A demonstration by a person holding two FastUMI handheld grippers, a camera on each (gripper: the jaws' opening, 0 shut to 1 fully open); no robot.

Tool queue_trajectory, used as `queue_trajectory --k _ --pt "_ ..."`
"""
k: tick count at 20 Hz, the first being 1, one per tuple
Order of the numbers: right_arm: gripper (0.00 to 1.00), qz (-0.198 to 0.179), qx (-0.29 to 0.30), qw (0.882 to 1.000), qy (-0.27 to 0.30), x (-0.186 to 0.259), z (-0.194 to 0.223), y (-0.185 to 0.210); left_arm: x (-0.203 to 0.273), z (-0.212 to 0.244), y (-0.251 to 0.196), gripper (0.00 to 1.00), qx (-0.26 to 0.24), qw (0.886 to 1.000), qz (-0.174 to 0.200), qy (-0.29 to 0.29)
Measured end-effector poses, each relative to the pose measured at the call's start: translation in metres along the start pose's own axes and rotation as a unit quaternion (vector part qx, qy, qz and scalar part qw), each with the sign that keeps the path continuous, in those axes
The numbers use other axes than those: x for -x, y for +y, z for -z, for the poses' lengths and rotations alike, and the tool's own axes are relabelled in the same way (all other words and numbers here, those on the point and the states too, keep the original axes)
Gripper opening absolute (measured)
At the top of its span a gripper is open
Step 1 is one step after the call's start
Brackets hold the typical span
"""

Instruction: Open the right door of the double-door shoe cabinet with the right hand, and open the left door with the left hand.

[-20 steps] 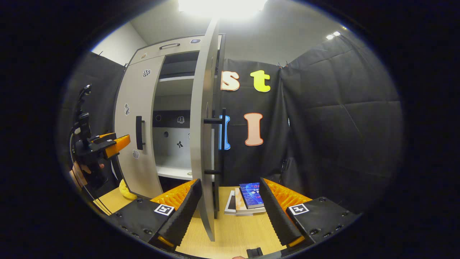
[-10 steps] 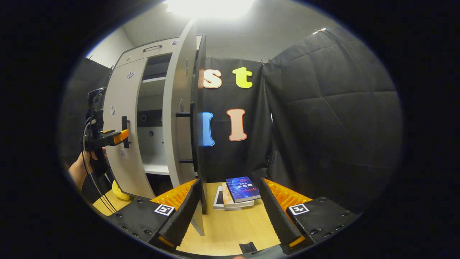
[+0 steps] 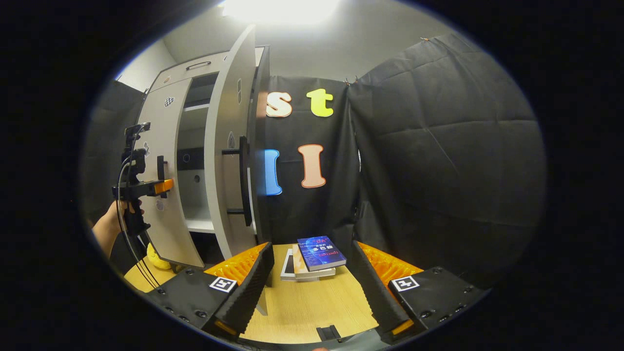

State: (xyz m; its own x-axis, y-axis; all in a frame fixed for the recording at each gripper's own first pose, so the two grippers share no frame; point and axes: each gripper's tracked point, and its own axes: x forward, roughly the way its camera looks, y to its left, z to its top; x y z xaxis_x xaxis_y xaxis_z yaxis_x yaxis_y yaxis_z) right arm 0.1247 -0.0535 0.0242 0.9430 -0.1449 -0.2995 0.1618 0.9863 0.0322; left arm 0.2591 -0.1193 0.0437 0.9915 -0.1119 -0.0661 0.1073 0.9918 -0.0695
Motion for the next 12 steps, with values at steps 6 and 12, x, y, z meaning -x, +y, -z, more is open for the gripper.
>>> queue_trajectory --k 6,12 --pt "0.99 -0.021 -0.008 1.000 -0.002 -0.002 -0.001 0.004 -0.003 0.007 -0.009 0.24 0.007 1.000 0.012 0.013" --pt "0.99 -0.060 -0.017 0.998 -0.007 -0.012 -0.002 0.015 0.011 0.010 -0.005 0.19 0.015 0.999 0.030 0.029"
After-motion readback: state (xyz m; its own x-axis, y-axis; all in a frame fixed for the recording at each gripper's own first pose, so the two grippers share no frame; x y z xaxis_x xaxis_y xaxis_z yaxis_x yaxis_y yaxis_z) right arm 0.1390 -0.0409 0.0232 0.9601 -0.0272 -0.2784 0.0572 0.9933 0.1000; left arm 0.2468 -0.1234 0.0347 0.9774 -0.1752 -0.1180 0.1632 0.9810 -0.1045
